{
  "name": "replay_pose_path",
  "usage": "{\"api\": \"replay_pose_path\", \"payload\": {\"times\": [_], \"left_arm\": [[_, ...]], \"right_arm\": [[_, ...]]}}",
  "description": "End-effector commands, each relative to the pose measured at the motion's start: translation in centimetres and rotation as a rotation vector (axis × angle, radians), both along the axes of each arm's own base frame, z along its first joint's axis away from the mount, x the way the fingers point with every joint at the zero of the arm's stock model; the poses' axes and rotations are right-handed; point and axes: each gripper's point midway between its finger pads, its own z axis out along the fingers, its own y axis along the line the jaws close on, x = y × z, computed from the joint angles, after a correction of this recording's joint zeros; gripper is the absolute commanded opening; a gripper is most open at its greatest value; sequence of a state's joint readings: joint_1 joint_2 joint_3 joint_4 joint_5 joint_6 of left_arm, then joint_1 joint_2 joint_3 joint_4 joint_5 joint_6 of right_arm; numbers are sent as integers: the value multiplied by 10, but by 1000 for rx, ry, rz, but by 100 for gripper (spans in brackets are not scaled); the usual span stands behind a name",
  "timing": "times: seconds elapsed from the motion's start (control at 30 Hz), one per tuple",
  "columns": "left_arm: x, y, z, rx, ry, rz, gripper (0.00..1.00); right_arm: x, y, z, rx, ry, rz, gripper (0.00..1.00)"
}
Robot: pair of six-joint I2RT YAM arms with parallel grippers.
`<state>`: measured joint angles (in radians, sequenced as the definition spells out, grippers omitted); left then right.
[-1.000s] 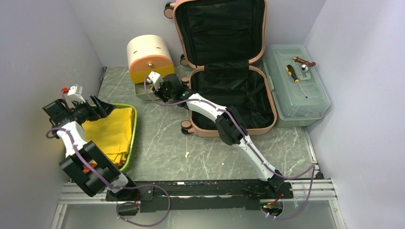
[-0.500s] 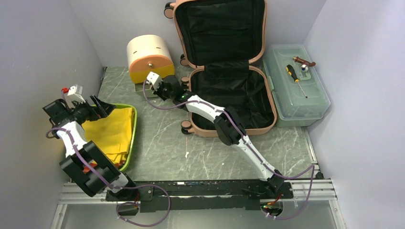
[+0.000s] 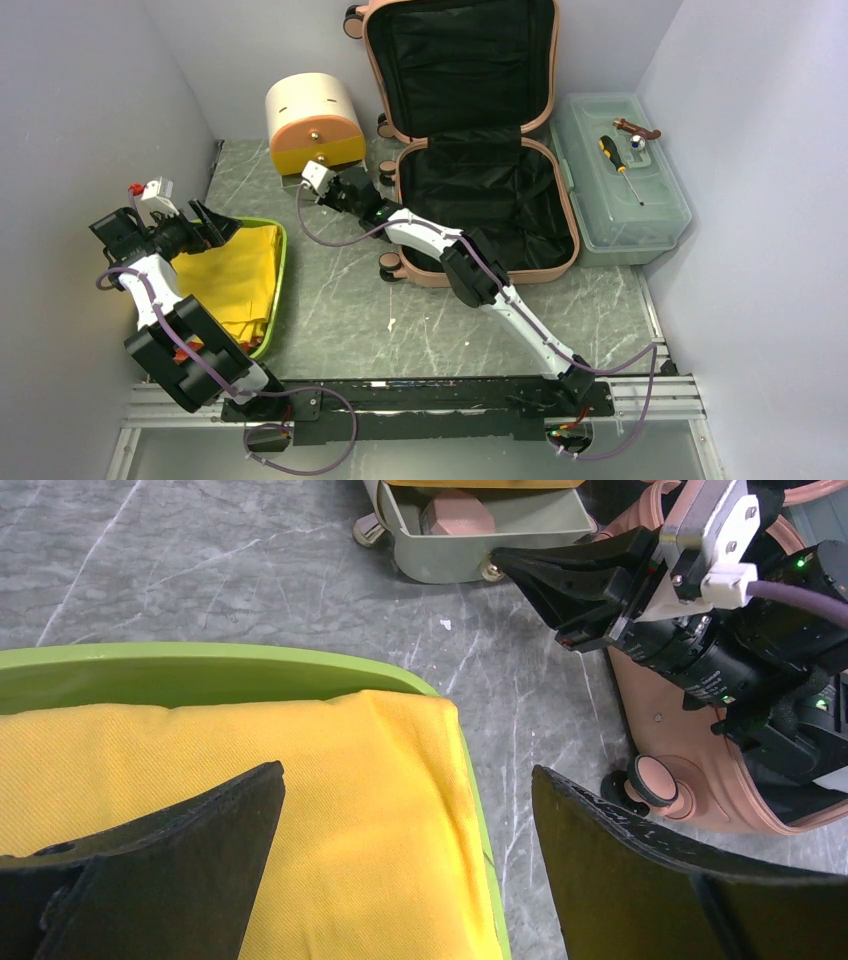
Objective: Open, take out, and arrange the luggage
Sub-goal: Close the drawer in the storage box.
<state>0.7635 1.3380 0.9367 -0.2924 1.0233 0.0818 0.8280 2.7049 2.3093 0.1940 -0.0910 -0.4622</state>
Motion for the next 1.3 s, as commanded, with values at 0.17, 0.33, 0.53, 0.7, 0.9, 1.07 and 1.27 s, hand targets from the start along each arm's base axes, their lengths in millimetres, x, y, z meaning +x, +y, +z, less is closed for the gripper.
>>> {"api": "replay_pose_path", "payload": {"times": [0.17, 0.33, 0.53, 0.7, 0.9, 1.07, 1.27], "left_arm": [[2, 2, 6, 12, -29, -7, 99], [2, 3, 6, 15, -27, -4, 99], [1, 2, 5, 14, -28, -8, 99], [1, 2, 6, 17, -31, -10, 99], [4, 3, 7, 29, -31, -8, 99], [19, 0, 18, 138, 6, -35, 99], [52, -5, 49, 187, -48, -64, 99]], "right_arm": [[20, -2, 20, 7, -263, -31, 3], [23, 0, 17, -14, -352, -15, 2], [24, 3, 15, -16, -397, 1, 1], [28, 4, 14, -25, -450, -6, 0], [20, 1, 36, -36, -332, 18, 0], [-41, -6, 63, -122, 24, 286, 11], [-107, -55, 117, -199, 211, 420, 33]]}}
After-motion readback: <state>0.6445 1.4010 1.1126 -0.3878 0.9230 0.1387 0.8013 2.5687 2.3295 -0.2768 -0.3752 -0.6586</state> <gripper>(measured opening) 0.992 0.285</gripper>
